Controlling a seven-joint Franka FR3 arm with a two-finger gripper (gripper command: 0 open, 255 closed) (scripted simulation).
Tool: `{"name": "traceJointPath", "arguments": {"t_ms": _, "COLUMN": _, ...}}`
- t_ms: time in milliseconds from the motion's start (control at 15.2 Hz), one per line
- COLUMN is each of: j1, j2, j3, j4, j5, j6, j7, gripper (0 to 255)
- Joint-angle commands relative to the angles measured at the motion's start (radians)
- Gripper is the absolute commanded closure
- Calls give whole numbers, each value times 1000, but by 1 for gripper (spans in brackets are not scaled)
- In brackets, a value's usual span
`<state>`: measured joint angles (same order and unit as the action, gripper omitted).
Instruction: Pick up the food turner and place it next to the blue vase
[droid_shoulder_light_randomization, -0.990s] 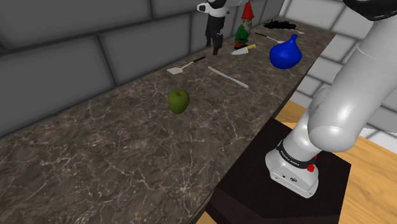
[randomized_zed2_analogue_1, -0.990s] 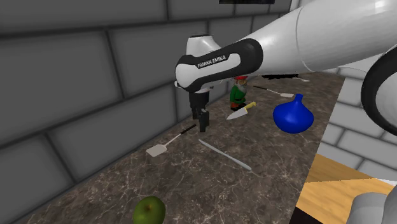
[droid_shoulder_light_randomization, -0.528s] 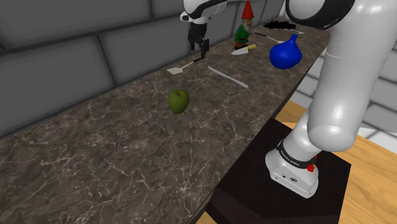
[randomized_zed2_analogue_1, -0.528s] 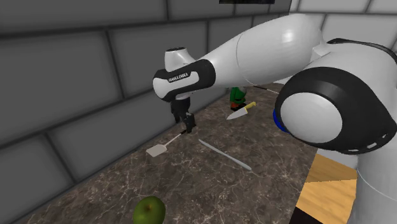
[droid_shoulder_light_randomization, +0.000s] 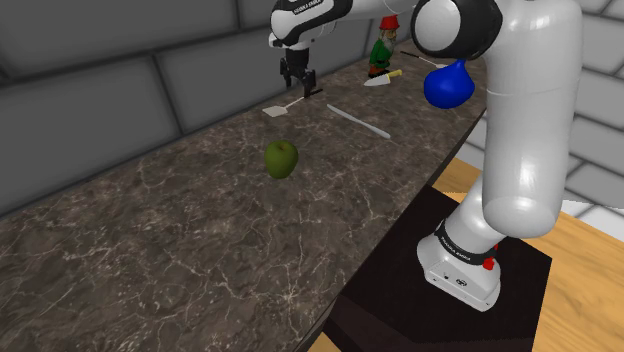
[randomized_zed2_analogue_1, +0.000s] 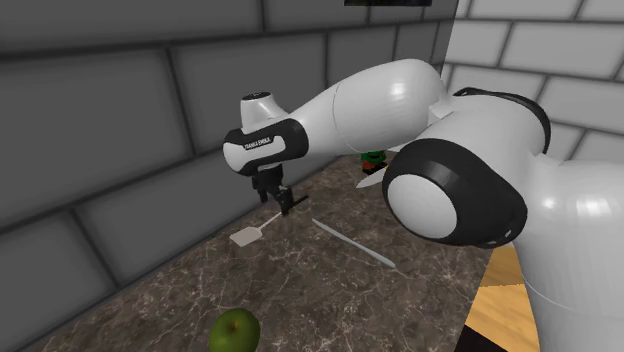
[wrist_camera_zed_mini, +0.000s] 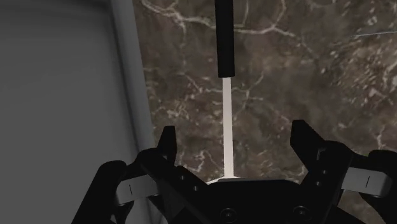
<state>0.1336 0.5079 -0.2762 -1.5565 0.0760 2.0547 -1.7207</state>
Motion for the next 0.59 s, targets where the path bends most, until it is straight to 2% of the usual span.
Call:
{"name": "traceJointPath", "arguments": {"t_ms": 0, "j1": -2, "j2": 11, "j3": 2, "j4": -11, "j5": 3, "j6": 22, "j7": -4, "gripper": 0}}
{"name": "traceJointPath", "arguments": {"t_ms": 132, "j1": -5, "j2": 25, "j3": 4, "j4": -24, "j5": 7, "j6": 49, "j7": -7, "gripper": 0}}
{"name": "traceJointPath", "arguments": {"t_ms": 528, "j1": -5, "j2": 25, "j3": 4, "j4": -24, "j5": 7, "j6": 49, "j7": -7, "gripper": 0}}
